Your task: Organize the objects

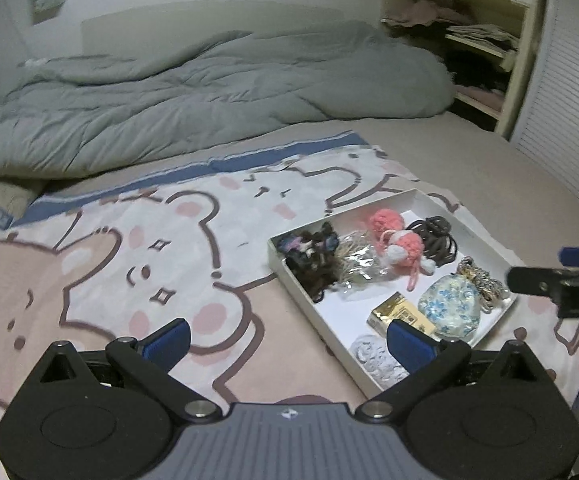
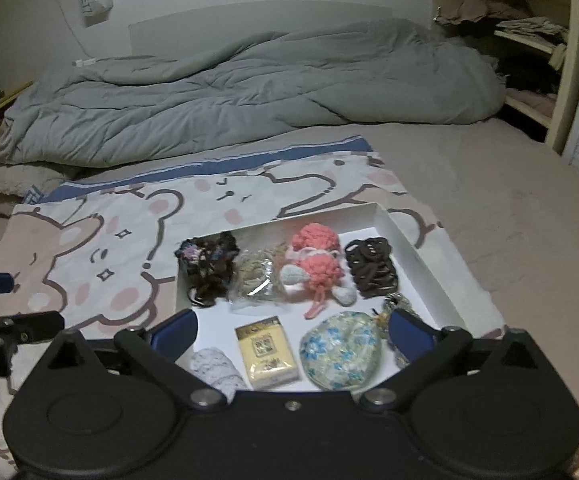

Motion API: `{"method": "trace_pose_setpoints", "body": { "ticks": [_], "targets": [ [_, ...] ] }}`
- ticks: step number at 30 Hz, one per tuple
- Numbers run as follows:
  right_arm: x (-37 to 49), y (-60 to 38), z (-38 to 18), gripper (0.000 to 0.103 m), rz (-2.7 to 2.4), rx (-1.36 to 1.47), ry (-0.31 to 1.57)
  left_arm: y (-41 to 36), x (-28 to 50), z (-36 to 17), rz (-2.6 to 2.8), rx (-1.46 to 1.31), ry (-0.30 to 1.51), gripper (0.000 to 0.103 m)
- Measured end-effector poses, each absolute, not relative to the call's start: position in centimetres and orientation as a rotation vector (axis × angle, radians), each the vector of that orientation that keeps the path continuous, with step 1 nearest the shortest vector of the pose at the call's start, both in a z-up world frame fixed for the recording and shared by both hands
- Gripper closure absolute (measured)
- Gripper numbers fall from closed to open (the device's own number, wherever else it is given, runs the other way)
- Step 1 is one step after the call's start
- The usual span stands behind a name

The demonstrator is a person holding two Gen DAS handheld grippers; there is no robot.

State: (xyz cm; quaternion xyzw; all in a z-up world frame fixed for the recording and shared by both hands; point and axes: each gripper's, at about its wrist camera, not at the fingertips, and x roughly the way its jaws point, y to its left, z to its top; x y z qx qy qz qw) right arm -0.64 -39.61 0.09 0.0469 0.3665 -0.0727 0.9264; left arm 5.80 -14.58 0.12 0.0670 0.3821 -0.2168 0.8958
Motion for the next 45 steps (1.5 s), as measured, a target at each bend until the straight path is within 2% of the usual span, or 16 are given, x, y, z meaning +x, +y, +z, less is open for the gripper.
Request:
{"method": "trace_pose_setpoints", "body": {
  "ticks": [45],
  "targets": [
    [-4.0,-38.0,-0.9,0.000,-0.240,0.078,0.781,-14.0,4.7,-0.9,-0.403,0.155,0.821,0.000]
  ]
}}
